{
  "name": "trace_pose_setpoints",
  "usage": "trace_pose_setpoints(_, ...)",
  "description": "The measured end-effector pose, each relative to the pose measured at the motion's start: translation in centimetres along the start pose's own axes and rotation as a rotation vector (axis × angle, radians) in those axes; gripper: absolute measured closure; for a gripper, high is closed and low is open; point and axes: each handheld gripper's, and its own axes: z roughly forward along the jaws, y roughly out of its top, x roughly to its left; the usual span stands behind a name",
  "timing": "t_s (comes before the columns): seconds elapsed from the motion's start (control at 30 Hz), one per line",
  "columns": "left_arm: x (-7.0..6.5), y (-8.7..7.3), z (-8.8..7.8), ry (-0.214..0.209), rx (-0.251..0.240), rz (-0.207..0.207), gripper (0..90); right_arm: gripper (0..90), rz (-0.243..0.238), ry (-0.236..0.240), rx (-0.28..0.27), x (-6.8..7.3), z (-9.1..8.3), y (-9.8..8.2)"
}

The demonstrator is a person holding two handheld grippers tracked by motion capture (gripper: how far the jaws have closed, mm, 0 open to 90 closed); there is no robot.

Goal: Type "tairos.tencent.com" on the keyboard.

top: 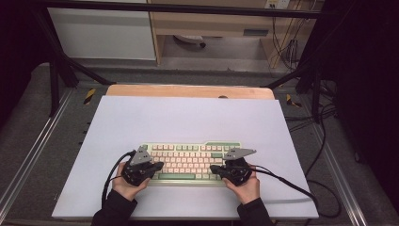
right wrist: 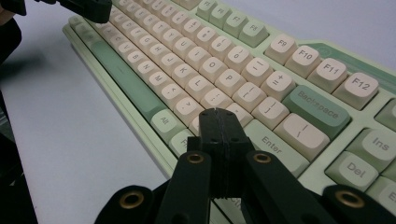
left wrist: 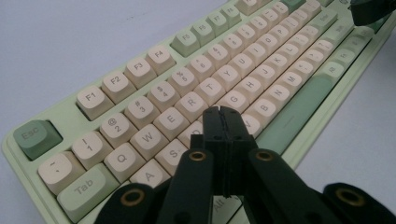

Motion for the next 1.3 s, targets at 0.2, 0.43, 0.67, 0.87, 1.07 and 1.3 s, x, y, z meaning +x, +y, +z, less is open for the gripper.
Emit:
trace_pose_setpoints(0.2,0.2,0.4,0.2,0.006,0.003,0.001,90.0,90.0,0.001,0.000,0.001,0.0,0.0,0.0)
trace_pose_setpoints(0.43,0.5,1.1,0.7,0.013,0.001,-0.003,90.0,90.0,0.002,0.000,0.003,0.0,-0.1,0.0)
trace_pose_setpoints(0.67,1.1,1.3,1.3,0.031,0.007,-0.021,90.0,90.0,-0.001,-0.001,0.002,0.0,0.0,0.0)
trace_pose_setpoints(0.87,1.4,1.1,1.9,0.045,0.015,-0.027,90.0,90.0,-0.001,-0.002,0.005,0.0,0.0,0.0)
trace_pose_setpoints(1.07,1.7,0.9,2.2,0.053,0.020,-0.033,90.0,90.0,0.001,0.001,0.005,0.0,0.0,0.0)
trace_pose_setpoints(1.3,1.8,0.7,2.4,0.056,0.022,-0.031,90.0,90.0,0.002,0.001,0.005,0.0,0.0,0.0)
